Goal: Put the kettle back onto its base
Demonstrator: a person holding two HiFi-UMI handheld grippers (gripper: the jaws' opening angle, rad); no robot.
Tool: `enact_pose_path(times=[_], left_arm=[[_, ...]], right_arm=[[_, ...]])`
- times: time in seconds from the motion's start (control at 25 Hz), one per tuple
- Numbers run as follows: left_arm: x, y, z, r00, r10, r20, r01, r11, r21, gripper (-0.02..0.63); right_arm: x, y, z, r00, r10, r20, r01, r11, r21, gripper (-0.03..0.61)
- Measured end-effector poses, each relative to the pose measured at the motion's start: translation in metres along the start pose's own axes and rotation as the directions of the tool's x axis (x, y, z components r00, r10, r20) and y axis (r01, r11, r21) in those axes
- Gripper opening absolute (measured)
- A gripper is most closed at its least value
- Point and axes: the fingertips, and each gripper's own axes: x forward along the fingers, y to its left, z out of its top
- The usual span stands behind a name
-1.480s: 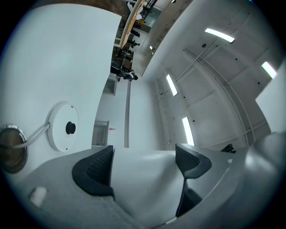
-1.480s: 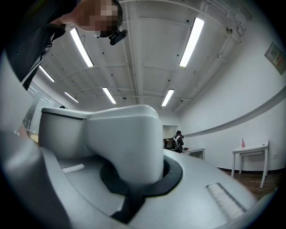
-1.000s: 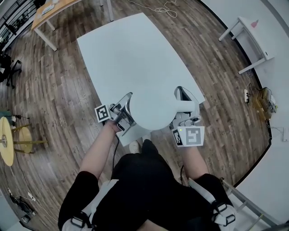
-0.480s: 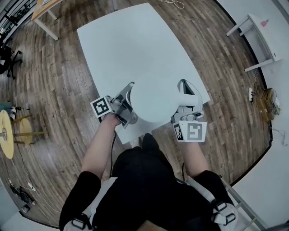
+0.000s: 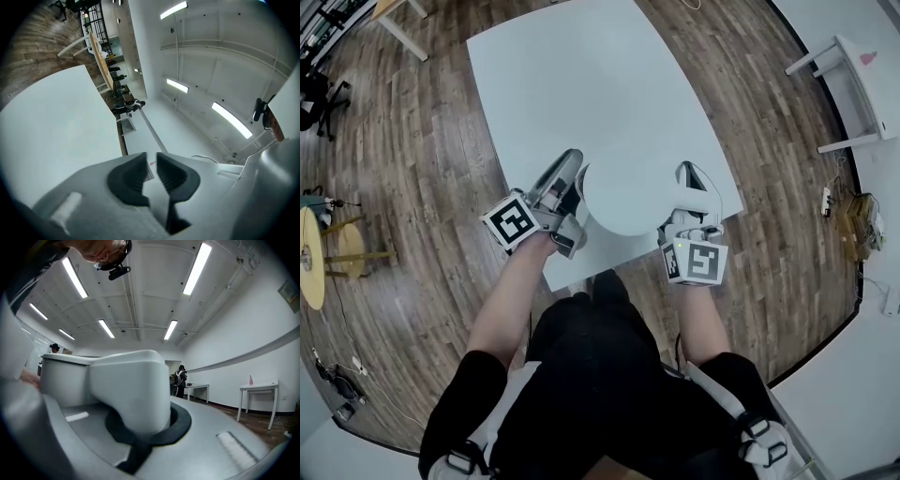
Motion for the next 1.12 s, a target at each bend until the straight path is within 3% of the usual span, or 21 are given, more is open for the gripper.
enact_pose_path(times=[0.04, 0.24, 0.52, 0.64, 0.8, 0.92, 1.12], left_arm=[[-0.001, 0.005, -0.001, 1.000, 0.016, 0.006, -0.016, 1.000, -0.008, -0.002], [0.003, 0.020, -0.001, 0.999, 0.012, 0.053, -0.007, 0.996, -0.092, -0.006], [0.013, 0.039, -0.005, 1.000, 0.011, 0.015, -0.009, 0.991, -0.132, -0.005], [0.019, 0.041, -0.013, 1.000, 0.014, -0.021, -0.016, 0.995, -0.100, -0.005], [0.023, 0.051, -0.027, 0.991, 0.082, -0.107, -0.085, 0.996, -0.018, -0.005], [0.023, 0.056, -0.025, 0.986, 0.113, -0.123, -0.110, 0.993, 0.034, -0.005], [0.022, 0.059, -0.022, 0.983, 0.129, -0.133, -0.123, 0.991, 0.053, -0.003]], right_arm=[[0.002, -0.001, -0.003, 1.000, -0.003, -0.006, 0.003, 1.000, 0.008, 0.005], [0.012, -0.001, -0.016, 1.000, -0.016, -0.023, 0.017, 1.000, 0.024, 0.005], [0.025, 0.003, -0.021, 0.999, -0.003, -0.032, 0.002, 1.000, -0.028, 0.005], [0.027, 0.004, -0.024, 0.999, 0.015, -0.032, -0.016, 0.999, -0.041, 0.005], [0.028, 0.004, -0.028, 0.999, 0.031, -0.031, -0.033, 0.997, -0.070, 0.006], [0.029, 0.004, -0.035, 0.999, 0.022, -0.042, -0.024, 0.998, -0.053, 0.005], [0.033, 0.003, -0.044, 0.998, 0.022, -0.053, -0.022, 1.000, -0.013, 0.005]])
